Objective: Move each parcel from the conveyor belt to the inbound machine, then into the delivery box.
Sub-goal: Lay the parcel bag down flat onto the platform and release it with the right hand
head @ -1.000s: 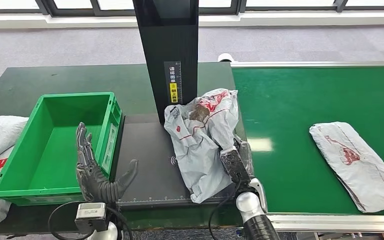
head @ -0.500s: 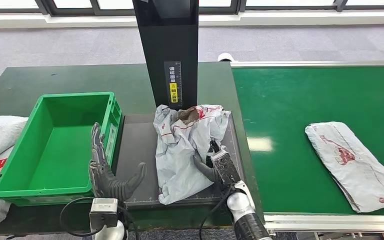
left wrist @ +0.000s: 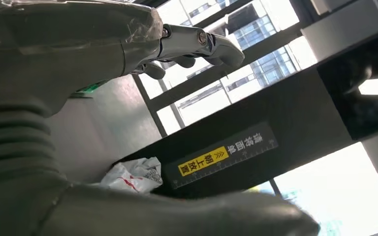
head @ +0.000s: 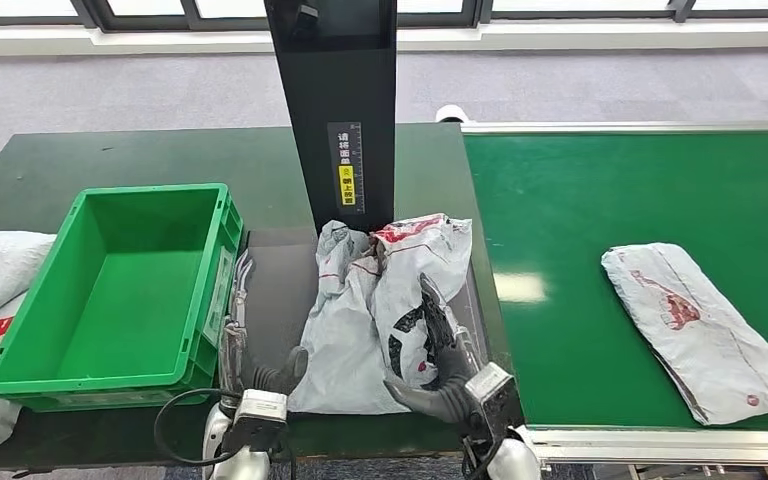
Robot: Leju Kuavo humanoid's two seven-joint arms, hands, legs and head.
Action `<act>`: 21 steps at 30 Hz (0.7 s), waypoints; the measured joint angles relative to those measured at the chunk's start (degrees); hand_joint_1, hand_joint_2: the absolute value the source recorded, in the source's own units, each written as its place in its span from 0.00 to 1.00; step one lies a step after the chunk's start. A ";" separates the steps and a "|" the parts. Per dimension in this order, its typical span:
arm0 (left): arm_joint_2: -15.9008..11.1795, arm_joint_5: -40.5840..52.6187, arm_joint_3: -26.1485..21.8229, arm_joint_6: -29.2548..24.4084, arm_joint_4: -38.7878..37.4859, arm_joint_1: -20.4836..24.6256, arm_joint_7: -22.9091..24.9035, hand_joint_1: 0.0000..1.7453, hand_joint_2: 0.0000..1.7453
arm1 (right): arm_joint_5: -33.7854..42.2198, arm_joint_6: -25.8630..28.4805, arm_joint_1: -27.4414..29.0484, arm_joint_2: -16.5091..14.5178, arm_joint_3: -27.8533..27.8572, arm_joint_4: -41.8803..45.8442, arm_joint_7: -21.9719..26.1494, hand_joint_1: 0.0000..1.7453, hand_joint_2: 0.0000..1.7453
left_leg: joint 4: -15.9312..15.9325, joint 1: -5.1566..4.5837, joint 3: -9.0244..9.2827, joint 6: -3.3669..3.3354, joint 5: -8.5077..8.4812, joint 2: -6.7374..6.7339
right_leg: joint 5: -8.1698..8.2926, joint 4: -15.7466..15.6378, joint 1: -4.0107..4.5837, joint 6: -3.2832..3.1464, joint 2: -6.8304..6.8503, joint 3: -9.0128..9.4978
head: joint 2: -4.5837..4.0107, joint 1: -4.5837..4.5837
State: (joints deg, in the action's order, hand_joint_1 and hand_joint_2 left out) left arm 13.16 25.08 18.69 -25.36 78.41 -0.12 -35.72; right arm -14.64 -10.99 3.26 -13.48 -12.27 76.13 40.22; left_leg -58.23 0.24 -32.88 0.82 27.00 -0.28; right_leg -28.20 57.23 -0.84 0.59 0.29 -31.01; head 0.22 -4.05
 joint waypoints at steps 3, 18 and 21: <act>0.00 4.38 0.01 2.05 -0.11 0.08 2.03 0.00 0.00 | 1.62 -0.19 3.54 2.32 -1.82 7.56 0.01 0.00 1.00 | 0.00 0.00 -0.01 0.00 0.00 0.00 | 0.00 0.00 -0.01 0.00 -0.01 0.01 | 0.01 -0.01; 0.09 22.75 3.64 6.52 -1.97 0.42 7.26 0.00 1.00 | 2.12 0.68 8.18 7.84 -5.07 24.65 -0.02 0.00 1.00 | 0.00 -0.02 0.00 -0.02 -0.02 -0.01 | 0.02 -0.01 -0.02 0.01 -0.01 0.01 | 0.01 -0.01; 0.52 24.91 4.67 7.06 -4.98 1.23 8.33 0.00 1.00 | 2.11 0.45 7.88 8.41 -5.56 25.69 -0.02 0.00 1.00 | -0.01 -0.02 0.00 -0.02 -0.02 -0.01 | 0.03 -0.01 -0.02 0.02 -0.02 0.02 | 0.01 -0.01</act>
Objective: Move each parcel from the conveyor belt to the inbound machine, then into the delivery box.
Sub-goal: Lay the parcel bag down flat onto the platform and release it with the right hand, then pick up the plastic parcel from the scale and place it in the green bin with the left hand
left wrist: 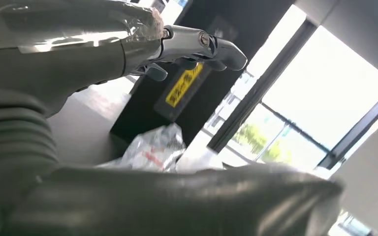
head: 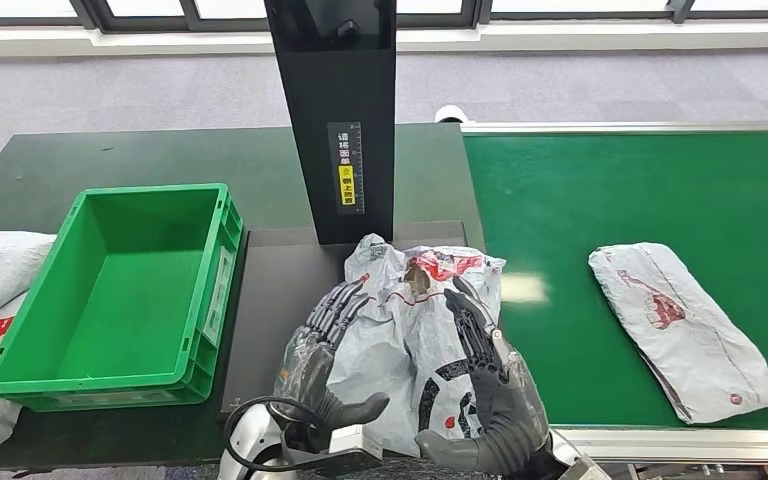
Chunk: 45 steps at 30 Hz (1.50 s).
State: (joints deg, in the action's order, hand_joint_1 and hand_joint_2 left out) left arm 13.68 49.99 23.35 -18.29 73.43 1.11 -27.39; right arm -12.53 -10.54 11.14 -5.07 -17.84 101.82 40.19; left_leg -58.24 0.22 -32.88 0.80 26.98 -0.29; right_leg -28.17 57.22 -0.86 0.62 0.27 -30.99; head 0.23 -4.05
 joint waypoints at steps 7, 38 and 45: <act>0.43 5.85 2.03 4.25 -7.64 1.98 1.36 0.00 1.00 | 1.51 -2.41 -1.97 0.44 -0.07 0.26 -0.04 0.00 1.00 | 0.00 0.00 0.00 0.00 -0.01 0.00 | 0.01 0.00 0.00 0.01 0.00 0.00 | -0.01 -0.01; 0.76 10.96 7.07 0.32 -17.41 6.89 -0.72 1.00 1.00 | 1.85 -1.24 -1.91 0.63 -0.05 2.74 -0.03 0.00 1.00 | 0.00 0.00 -0.03 0.01 -0.01 0.01 | 0.01 0.01 0.00 0.01 0.02 -0.01 | 0.00 -0.01; 1.06 9.98 7.07 0.08 -13.68 6.63 -2.11 1.00 1.00 | 1.21 -0.69 -0.76 0.66 0.06 4.17 -0.04 0.00 1.00 | 0.00 0.00 -0.03 0.01 -0.01 0.01 | 0.01 0.01 0.01 0.01 0.02 -0.01 | 0.00 -0.01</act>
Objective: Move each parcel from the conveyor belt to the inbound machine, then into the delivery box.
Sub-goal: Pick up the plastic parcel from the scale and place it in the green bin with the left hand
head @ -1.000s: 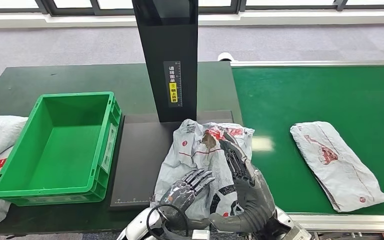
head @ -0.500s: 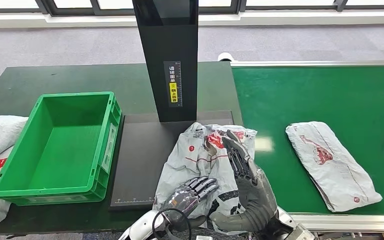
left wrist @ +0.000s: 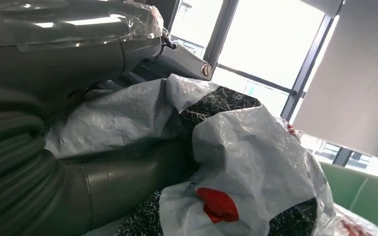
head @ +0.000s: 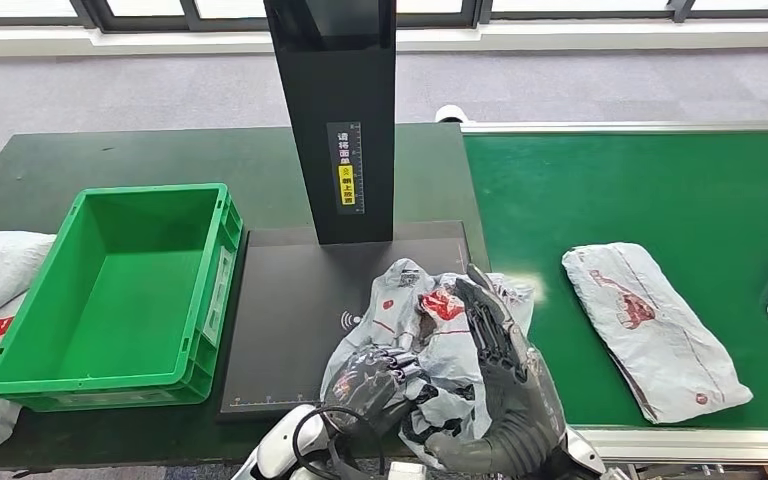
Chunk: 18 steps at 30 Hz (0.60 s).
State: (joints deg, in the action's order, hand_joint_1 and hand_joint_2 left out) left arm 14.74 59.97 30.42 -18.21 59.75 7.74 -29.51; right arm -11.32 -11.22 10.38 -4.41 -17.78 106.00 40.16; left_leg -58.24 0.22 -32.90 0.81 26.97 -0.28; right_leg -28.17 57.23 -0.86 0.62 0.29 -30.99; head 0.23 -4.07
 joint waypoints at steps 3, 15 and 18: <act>0.02 -0.02 0.00 -0.38 0.61 -0.18 -0.10 1.00 1.00 | 0.01 0.08 0.33 0.02 0.01 0.43 0.01 0.00 1.00 | 0.00 0.00 0.00 0.00 0.00 0.00 | 0.00 0.00 0.00 0.00 0.00 0.00 | -0.01 0.00; 0.02 -1.38 -0.26 -3.98 3.24 -1.03 -0.65 1.00 1.00 | 0.09 0.42 1.14 0.27 0.01 1.55 0.01 0.00 1.00 | 0.00 0.00 0.00 0.00 0.00 0.00 | 0.00 0.00 0.00 0.00 0.00 0.01 | 0.01 0.00; 0.03 -5.81 -1.71 -7.79 6.24 -2.03 -2.05 1.00 1.00 | 0.13 0.56 1.59 0.31 0.01 2.03 -0.01 0.00 1.00 | 0.00 0.00 0.00 0.00 0.00 0.00 | 0.00 0.01 0.01 0.00 0.00 0.01 | 0.01 0.00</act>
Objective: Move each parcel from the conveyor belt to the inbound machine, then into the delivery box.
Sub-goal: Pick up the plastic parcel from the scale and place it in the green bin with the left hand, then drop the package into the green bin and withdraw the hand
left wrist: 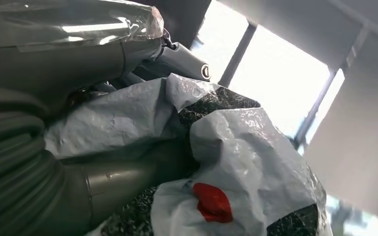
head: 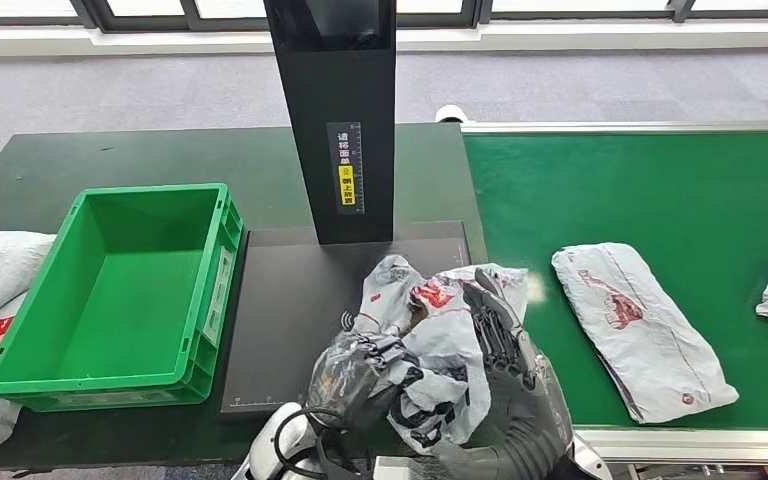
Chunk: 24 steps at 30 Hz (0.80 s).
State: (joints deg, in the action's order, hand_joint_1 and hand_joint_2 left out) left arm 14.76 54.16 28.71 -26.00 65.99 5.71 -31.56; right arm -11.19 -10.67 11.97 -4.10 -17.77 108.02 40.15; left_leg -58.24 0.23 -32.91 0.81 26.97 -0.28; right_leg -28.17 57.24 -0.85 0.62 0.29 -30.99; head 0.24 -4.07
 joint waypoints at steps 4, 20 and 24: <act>-0.20 -8.64 -5.00 -7.27 7.68 -1.72 -1.36 1.00 1.00 | 0.02 0.84 0.67 0.18 0.00 0.68 0.01 0.00 1.00 | 0.01 0.02 -0.01 0.00 0.00 0.00 | -0.01 0.01 0.02 -0.01 0.00 0.00 | -0.01 0.00; 0.01 -15.64 -29.36 -13.95 23.86 -3.41 -5.57 1.00 1.00 | 0.89 3.03 0.88 1.60 -0.02 1.39 0.00 0.00 1.00 | 0.02 0.05 -0.02 0.04 -0.03 0.02 | -0.01 0.04 0.03 -0.01 0.02 0.01 | -0.01 0.00; 0.86 -14.37 -35.17 -13.95 23.82 -2.99 -6.08 1.00 1.00 | 0.75 3.31 0.51 1.63 -0.03 1.37 0.00 0.00 1.00 | 0.02 0.06 -0.01 0.04 -0.03 0.02 | -0.01 0.04 0.04 -0.01 0.03 -0.02 | -0.01 0.02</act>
State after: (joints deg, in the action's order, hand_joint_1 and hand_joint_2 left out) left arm 15.62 39.79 -6.45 -39.95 89.80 2.72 -37.64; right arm -10.44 -7.36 12.48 -2.47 -17.80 109.39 40.15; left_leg -58.22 0.28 -32.91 0.85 26.93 -0.26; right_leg -28.17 57.27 -0.81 0.61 0.32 -31.01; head 0.23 -4.05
